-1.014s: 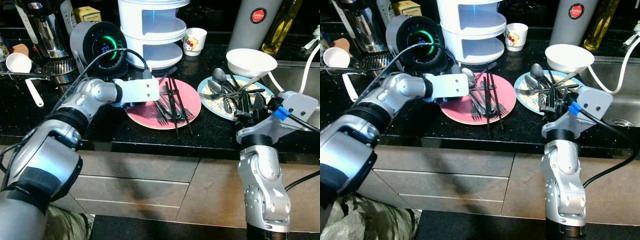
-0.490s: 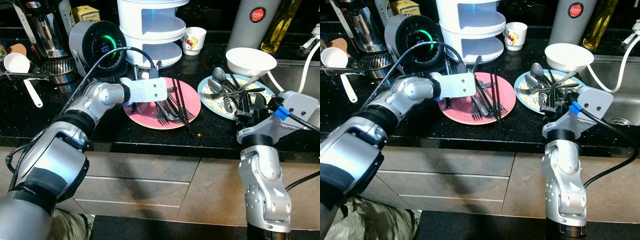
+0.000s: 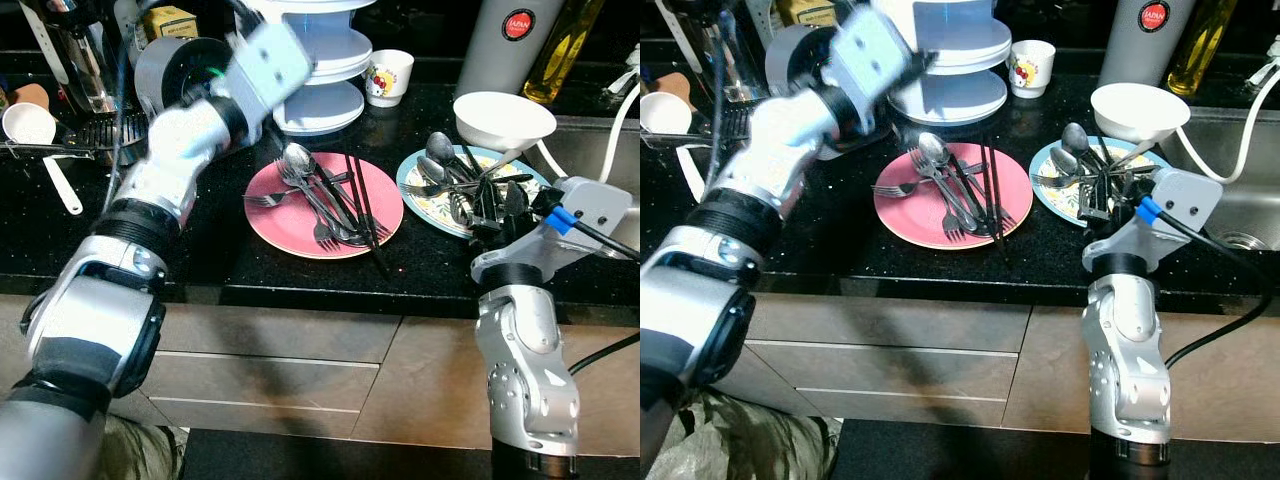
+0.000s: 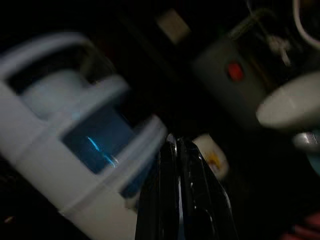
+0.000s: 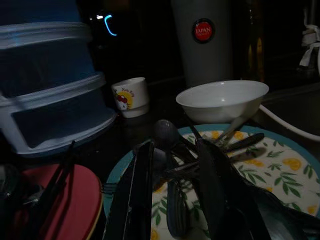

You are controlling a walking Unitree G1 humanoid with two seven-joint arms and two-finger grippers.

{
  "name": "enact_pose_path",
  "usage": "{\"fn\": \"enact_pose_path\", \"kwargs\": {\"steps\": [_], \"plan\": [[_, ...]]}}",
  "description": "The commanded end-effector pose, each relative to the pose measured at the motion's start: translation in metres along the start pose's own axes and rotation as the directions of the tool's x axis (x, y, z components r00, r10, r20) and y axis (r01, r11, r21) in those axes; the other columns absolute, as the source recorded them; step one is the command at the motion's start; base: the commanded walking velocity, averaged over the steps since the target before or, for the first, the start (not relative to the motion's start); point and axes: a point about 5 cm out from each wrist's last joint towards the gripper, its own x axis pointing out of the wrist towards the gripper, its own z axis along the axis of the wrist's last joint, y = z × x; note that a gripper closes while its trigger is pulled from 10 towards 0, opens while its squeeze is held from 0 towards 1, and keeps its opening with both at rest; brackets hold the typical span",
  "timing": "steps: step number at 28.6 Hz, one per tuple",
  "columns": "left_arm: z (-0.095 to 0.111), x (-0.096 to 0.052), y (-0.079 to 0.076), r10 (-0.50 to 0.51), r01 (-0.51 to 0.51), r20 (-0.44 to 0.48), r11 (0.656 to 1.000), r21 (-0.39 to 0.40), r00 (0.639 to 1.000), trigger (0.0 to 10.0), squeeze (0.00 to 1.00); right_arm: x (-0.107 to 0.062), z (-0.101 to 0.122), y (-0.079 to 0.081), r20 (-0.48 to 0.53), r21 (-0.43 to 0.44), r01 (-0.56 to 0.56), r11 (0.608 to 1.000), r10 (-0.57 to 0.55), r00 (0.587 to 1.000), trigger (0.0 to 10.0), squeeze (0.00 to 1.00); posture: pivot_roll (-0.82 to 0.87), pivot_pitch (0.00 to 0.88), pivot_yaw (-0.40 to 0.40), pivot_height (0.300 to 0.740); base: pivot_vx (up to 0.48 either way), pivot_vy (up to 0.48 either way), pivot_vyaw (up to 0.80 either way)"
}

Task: Kitchen organization

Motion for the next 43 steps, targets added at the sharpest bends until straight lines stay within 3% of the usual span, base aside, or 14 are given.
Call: {"fn": "enact_pose_path", "kwargs": {"steps": [1, 9, 11, 14, 15, 17, 23, 32, 43], "plan": [[-0.003, -0.008, -0.001, 0.05, -0.05, 0.004, 0.997, -0.063, 0.999, 10.0, 0.0, 0.003, 0.001, 0.003, 0.013, 0.012, -0.017, 1.0, 0.017, 1.0, 10.0, 0.0, -0.03, 0.038, 0.021, 0.74, 0.0, 0.0, 0.0], [-0.01, -0.022, -0.017, 0.101, -0.102, -0.015, 0.973, -0.207, 0.995, 10.0, 0.0, 0.004, 0.012, -0.003, 0.054, -0.02, -0.003, 1.0, 0.005, 0.999, 10.0, 0.0, -0.03, 0.036, 0.02, 0.74, 0.0, 0.0, 0.0], [-0.01, -0.028, -0.027, 0.123, -0.124, -0.022, 0.948, -0.294, 0.992, 10.0, 0.0, 0.005, 0.028, -0.011, 0.115, -0.072, 0.021, 0.997, -0.013, 0.993, 10.0, 0.0, -0.03, 0.034, 0.022, 0.74, 0.0, 0.0, 0.0], [0.001, -0.029, -0.044, 0.108, -0.076, 0.049, 0.894, -0.442, 0.993, 10.0, 0.0, 0.007, 0.039, -0.017, 0.158, -0.11, 0.04, 0.993, -0.022, 0.987, 10.0, 0.0, -0.04, 0.033, 0.023, 0.74, 0.0, 0.0, 0.0], [0.001, -0.029, -0.044, 0.108, -0.076, 0.049, 0.894, -0.442, 0.993, 10.0, 0.0, 0.007, 0.039, -0.017, 0.158, -0.11, 0.04, 0.993, -0.022, 0.987, 10.0, 0.0, -0.04, 0.033, 0.023, 0.74, 0.0, 0.0, 0.0], [0.009, -0.028, -0.049, 0.127, -0.069, 0.08, 0.856, -0.513, 0.989, 10.0, 0.0, 0.008, 0.042, -0.02, 0.168, -0.117, 0.046, 0.992, -0.026, 0.986, 10.0, 0.0, -0.04, 0.03, 0.022, 0.74, 0.0, 0.0, 0.0], [0.006, -0.027, -0.061, 0.174, -0.143, 0.024, 0.873, -0.466, 0.984, 10.0, 0.0, 0.01, 0.039, -0.017, 0.158, -0.101, 0.038, 0.994, -0.022, 0.987, 10.0, 0.0, -0.04, 0.024, 0.016, 0.74, 0.0, 0.0, 0.0], [0.0, -0.029, -0.059, 0.233, -0.238, -0.062, 0.886, -0.397, 0.971, 10.0, 0.0, 0.01, 0.033, -0.013, 0.13, -0.083, 0.021, 0.996, -0.01, 0.991, 10.0, 0.0, -0.04, 0.023, 0.01, 0.74, 0.0, 0.0, 0.0], [-0.008, -0.029, -0.062, 0.251, -0.278, -0.118, 0.882, -0.381, 0.961, 10.0, 0.0, 0.009, 0.03, -0.012, 0.117, -0.078, 0.016, 0.997, -0.006, 0.993, 10.0, 0.0, -0.04, 0.021, 0.011, 0.74, 0.0, -0.412, 0.0]]}}
